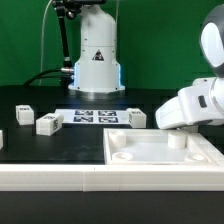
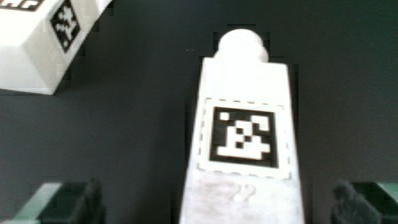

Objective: Assemble one leg

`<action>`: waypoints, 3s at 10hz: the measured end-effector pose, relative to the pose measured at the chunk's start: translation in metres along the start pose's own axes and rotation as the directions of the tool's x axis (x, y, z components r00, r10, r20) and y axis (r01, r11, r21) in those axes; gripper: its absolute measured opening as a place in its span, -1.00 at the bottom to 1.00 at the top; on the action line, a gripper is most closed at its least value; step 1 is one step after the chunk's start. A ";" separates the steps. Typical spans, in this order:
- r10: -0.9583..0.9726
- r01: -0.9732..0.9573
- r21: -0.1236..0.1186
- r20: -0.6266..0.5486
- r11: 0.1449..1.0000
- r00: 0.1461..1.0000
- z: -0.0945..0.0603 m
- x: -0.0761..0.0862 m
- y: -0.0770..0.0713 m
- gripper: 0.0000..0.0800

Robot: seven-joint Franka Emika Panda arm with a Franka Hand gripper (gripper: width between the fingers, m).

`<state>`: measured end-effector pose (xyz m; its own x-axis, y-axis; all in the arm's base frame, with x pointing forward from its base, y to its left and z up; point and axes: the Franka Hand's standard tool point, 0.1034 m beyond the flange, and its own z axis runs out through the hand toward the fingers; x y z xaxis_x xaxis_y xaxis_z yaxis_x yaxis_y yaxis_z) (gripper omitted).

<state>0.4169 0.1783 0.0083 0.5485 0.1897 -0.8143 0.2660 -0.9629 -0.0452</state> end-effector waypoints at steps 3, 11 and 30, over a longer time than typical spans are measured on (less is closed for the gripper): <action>-0.001 0.001 0.000 0.000 1.000 1.000 0.000 0.000 0.000 0.22; -0.004 0.004 0.001 0.000 1.000 1.000 -0.001 -0.001 0.001 -0.27; -0.008 0.030 0.012 -0.800 0.999 0.600 -0.150 -0.035 0.070 -0.27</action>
Offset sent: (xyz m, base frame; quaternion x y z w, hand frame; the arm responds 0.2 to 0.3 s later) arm 0.0000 0.0000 0.0000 0.0000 0.0000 0.0000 1.0000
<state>0.5350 0.1329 0.1204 0.9610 0.2754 -0.0250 0.2728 -0.9591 -0.0760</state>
